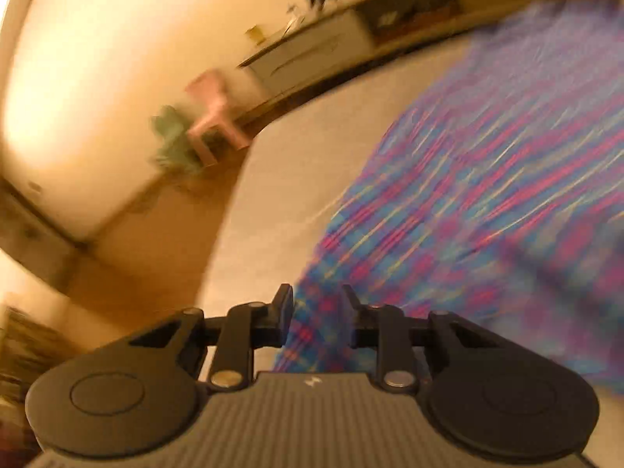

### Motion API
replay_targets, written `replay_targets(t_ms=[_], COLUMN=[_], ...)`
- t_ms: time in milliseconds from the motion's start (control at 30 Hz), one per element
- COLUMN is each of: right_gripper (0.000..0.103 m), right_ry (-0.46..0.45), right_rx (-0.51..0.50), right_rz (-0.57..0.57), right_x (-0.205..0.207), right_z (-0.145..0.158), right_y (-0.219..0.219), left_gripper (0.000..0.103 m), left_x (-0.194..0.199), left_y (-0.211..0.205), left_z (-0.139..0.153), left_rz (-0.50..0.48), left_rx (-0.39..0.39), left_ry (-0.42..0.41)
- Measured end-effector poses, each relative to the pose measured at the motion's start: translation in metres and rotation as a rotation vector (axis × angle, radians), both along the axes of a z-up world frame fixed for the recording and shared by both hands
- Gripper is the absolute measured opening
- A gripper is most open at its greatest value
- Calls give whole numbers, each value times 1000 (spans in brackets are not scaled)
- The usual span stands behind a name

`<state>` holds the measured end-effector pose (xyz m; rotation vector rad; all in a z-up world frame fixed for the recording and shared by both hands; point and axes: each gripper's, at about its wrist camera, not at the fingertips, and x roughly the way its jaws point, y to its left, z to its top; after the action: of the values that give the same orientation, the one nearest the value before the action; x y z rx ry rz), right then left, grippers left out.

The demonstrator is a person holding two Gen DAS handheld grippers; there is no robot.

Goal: Fold clothes

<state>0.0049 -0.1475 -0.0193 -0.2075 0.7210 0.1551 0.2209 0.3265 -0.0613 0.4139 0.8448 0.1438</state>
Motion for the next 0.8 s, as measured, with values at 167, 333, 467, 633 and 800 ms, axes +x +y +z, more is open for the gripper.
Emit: replay_targets(t_ms=[167,333,467,633,800], right_gripper=[76,70,70,67,77], right_ry=[39,123,106,38,-62], right_rx=[80,91,-32,-269,-94], right_rz=[93,159,33,-227,-31], right_x=[-46,-65,-61,-55,-98], right_z=[-11,-40,-40,-45,-20], right_y=[22,47,27,0,65], left_gripper=[41,48,41,34,43], left_x=[-36,-31,-19,-25,-64], left_y=[-19,-25,-18,-1,-21], left_z=[-4,-20,-22,-14,6], left_rz=[-116,-54,46,105,-58], left_rx=[-352,-354,-83,-165,-350], left_ry=[144,121,42,58,80])
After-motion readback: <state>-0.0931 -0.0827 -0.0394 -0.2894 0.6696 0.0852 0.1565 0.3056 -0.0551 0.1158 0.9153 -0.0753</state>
